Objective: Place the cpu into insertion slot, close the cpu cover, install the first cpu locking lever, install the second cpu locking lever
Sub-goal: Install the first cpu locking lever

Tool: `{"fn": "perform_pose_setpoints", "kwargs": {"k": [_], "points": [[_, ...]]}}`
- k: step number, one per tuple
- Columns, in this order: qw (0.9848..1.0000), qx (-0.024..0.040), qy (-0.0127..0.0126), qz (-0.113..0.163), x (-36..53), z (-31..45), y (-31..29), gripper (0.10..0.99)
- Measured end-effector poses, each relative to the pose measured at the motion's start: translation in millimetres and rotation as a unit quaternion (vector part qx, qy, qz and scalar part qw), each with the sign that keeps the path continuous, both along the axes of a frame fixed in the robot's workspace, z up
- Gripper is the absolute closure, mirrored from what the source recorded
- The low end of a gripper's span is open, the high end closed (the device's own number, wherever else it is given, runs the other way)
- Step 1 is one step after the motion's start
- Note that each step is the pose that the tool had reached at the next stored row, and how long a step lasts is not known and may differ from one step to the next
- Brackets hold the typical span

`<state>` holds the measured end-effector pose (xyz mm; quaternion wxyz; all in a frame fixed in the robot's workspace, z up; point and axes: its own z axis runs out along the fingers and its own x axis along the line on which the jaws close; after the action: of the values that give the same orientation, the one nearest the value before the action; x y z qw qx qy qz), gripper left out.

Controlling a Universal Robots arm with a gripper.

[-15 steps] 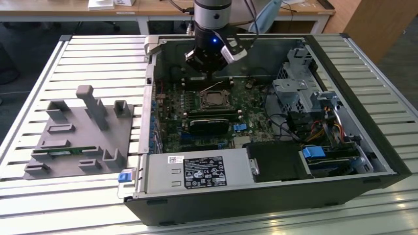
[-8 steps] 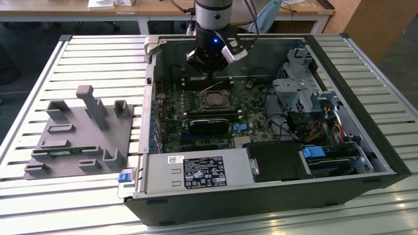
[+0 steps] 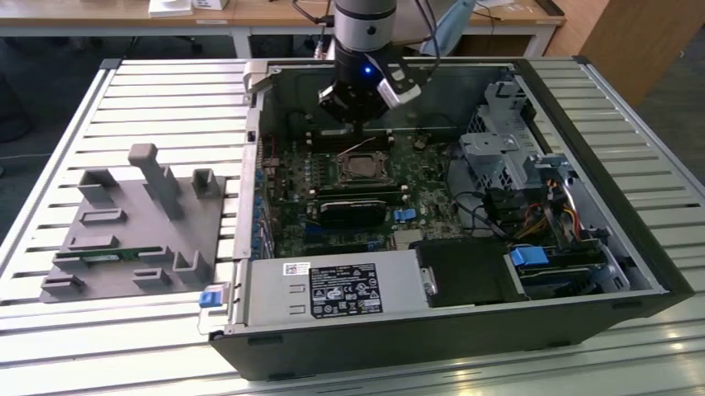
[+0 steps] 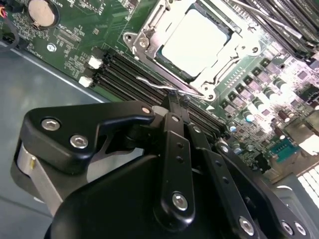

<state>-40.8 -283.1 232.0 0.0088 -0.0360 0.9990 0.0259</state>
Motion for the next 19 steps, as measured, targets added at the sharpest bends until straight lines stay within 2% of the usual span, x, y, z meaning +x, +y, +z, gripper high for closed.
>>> {"fn": "perform_pose_setpoints", "kwargs": {"k": [6, 19], "points": [[1.0, 0.0, 0.0, -0.001, 2.8, -4.9, 0.1, 0.98], [1.0, -0.0001, 0.0, -0.001, 8.7, -9.0, 2.2, 0.98]]}}
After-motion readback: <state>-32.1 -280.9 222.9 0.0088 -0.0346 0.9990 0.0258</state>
